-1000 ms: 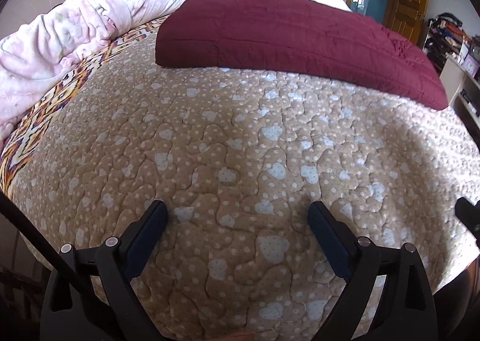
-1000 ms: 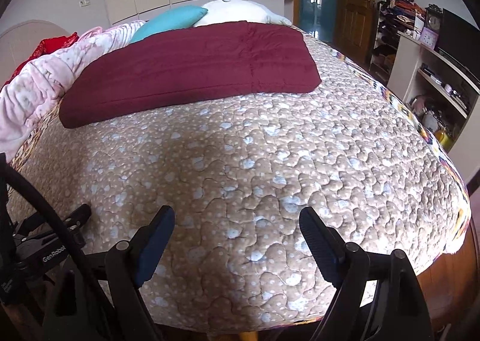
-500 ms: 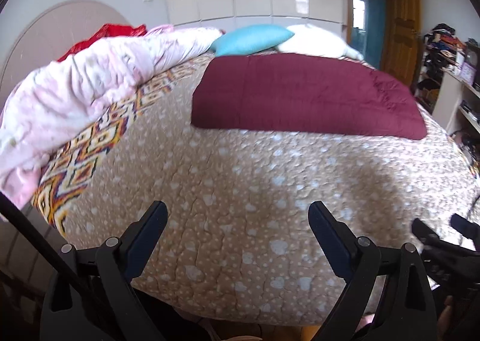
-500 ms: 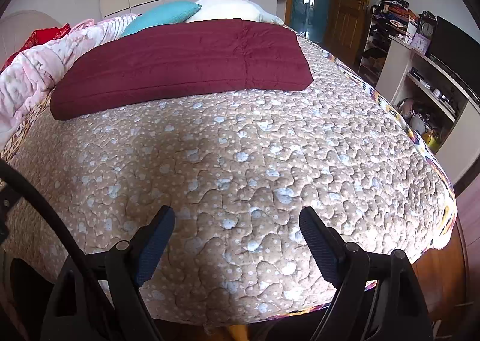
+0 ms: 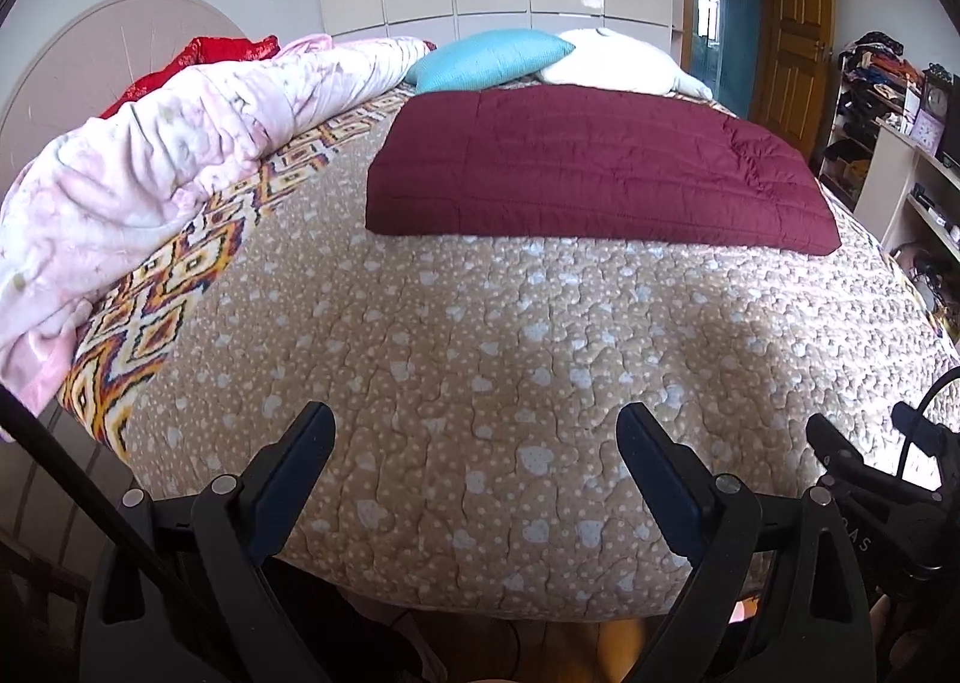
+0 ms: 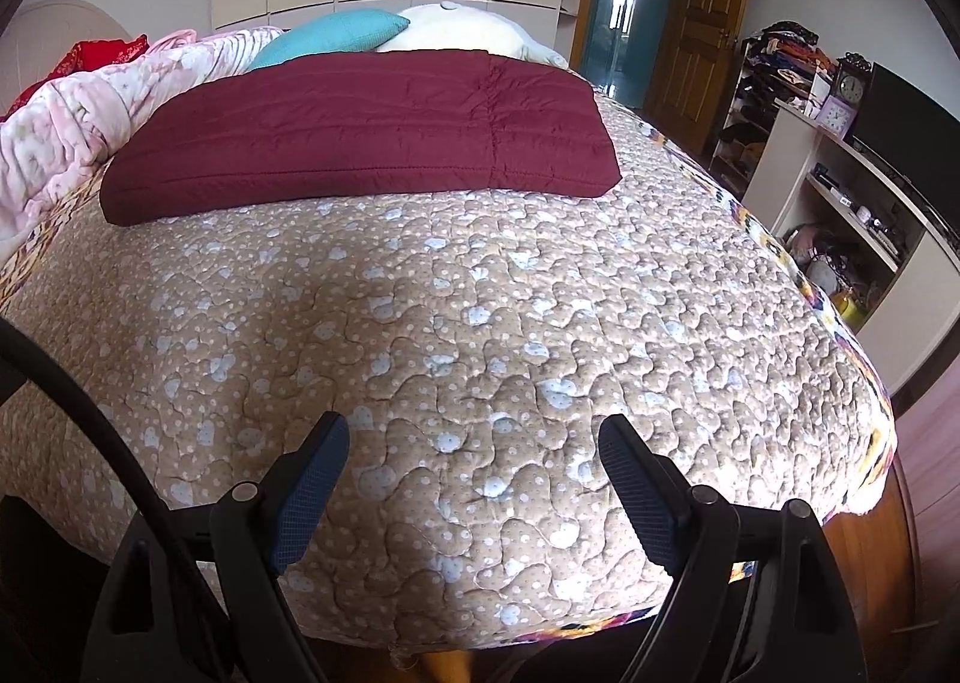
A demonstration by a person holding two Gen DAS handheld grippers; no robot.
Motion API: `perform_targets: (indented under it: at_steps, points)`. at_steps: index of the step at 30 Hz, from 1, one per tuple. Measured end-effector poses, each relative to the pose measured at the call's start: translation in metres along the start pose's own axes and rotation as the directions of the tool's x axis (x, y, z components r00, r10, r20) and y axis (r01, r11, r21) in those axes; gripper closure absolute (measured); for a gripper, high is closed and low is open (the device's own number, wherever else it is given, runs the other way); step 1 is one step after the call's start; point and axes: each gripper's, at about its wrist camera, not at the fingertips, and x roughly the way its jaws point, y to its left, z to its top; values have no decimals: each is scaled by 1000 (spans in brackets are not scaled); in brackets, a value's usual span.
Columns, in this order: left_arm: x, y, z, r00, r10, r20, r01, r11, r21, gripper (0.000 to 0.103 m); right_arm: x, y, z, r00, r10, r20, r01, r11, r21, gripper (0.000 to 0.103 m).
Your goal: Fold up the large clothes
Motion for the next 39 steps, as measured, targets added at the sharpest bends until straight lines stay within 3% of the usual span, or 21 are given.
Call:
perform_targets:
  at_steps: [7,39]
  points:
    - [1,-1,-2,1000,2,-8,-2,1000,2,9,-7,4,1,999,-24,38,25,999,-24,15]
    - [3,-12,-7,999,-37,-28,38,999,35,9,0,0,-1,999,-25,26,25,999,-26,15]
